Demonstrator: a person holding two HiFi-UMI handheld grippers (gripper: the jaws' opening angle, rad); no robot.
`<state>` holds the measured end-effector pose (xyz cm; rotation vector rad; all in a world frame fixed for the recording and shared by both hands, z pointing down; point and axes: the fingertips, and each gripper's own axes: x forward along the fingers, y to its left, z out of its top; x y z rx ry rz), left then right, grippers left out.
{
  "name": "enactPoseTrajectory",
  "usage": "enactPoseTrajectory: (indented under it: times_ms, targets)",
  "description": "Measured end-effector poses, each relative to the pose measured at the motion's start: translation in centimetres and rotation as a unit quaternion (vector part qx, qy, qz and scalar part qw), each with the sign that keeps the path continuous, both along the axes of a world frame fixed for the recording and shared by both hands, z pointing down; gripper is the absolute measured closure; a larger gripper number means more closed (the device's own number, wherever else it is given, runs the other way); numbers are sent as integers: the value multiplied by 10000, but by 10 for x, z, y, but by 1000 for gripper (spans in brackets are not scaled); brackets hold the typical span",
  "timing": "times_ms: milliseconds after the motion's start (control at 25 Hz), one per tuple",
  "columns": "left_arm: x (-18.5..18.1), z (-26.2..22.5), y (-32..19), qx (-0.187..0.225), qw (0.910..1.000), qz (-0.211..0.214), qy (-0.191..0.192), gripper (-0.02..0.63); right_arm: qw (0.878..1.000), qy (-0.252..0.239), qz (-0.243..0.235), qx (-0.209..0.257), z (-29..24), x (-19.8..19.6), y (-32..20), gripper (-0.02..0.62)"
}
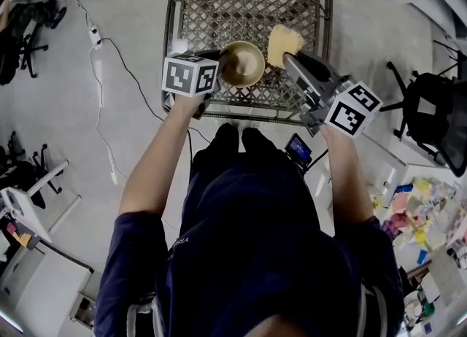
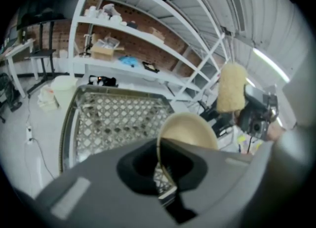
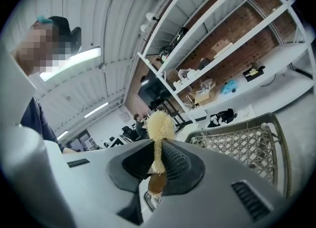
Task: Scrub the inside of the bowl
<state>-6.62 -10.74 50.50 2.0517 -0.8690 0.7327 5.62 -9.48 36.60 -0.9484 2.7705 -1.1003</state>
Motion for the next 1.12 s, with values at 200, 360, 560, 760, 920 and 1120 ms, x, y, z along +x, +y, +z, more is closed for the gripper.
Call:
enactPoseTrajectory:
  times_ms: [200,360,560,760,920,1120]
  targets:
    - [0,-1,0,19,10000,25,-36,600,10000,59,-4,-43,5,0,4,552]
    - [4,-2,1,33,9999,79,-73,600,9999,95,-2,-54,6,-1,4,552]
    - [13,-2,2,56,9998,175,-13,600,9999,152,-7,-81,9,-2,5,552]
    - [10,-3,0,66,9997,186,-128,600,9997,198,21,-121,11,-1,5,552]
    - [12,-4,-1,68,9997,205,-105,600,9996,272,-9,-92,13,-3,6,552]
    - [14,-5,1,91,9997,211,-91,598,9995,305,-15,-57,14,-2,10,552]
